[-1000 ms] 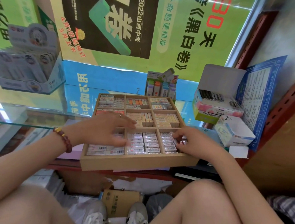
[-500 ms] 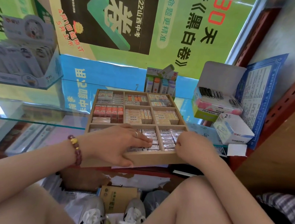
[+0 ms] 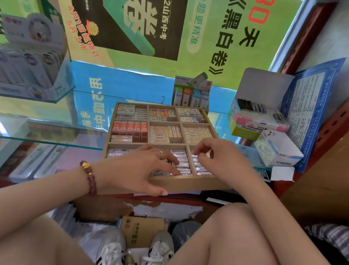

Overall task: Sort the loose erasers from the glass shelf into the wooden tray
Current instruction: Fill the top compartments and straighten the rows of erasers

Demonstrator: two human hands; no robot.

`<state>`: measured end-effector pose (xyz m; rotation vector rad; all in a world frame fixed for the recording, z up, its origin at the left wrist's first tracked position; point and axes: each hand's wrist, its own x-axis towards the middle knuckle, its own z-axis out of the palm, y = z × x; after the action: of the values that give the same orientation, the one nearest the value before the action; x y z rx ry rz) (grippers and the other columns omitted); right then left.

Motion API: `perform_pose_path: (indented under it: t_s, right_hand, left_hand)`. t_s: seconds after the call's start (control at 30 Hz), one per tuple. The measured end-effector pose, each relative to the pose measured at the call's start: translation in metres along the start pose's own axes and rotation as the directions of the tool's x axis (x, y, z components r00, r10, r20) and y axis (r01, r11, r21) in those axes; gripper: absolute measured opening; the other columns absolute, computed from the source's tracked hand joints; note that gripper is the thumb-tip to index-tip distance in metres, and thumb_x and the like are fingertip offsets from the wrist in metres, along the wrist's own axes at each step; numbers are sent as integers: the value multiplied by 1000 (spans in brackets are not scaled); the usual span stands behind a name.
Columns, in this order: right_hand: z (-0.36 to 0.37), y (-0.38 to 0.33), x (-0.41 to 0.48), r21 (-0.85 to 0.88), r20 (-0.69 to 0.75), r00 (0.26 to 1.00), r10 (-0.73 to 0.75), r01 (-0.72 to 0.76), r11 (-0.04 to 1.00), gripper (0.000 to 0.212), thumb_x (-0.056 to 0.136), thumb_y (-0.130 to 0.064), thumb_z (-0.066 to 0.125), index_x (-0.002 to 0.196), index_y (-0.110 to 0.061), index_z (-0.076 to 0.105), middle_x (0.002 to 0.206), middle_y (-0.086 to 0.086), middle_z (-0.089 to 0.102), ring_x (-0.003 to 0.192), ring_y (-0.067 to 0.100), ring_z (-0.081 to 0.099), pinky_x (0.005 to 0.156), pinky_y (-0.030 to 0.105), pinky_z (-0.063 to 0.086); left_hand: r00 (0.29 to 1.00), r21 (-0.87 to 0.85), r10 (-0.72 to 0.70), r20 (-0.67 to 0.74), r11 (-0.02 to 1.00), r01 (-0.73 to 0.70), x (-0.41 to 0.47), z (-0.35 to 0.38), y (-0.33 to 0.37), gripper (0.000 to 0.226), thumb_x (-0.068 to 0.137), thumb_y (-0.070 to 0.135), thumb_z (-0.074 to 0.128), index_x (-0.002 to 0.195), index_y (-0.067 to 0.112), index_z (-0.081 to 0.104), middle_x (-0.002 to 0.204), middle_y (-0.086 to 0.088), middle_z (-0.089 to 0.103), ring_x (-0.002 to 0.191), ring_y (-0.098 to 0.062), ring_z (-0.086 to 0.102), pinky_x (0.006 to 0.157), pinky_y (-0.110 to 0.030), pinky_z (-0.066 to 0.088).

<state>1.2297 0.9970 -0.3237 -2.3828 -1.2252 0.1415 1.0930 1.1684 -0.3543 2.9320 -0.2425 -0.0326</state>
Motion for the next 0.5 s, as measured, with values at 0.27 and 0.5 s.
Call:
perform_pose_path:
  t_s: [0.27,0.5]
  right_hand:
    - [5,-5,-2,-74,240,951,-193,216,974,22,86,-22,57,90,-31,76,100,-15,59,97,5,51,88,35,47]
    - [5,-7,-1,-227,263,939,-221,283,932,26,92,-22,53,98,-37,74,112,-15,52,104,9,45,88,29,39]
  left_hand:
    - [990,358,113,-84,931,-76,3,2,0,52,76,54,40,122,35,56,125,8,56,118,-13,50,108,-47,20]
    - [995,25,4,-95,1000,-2,0,5,-11,51,84,62,39,130,41,46,134,19,49,120,-1,44,106,-25,23]
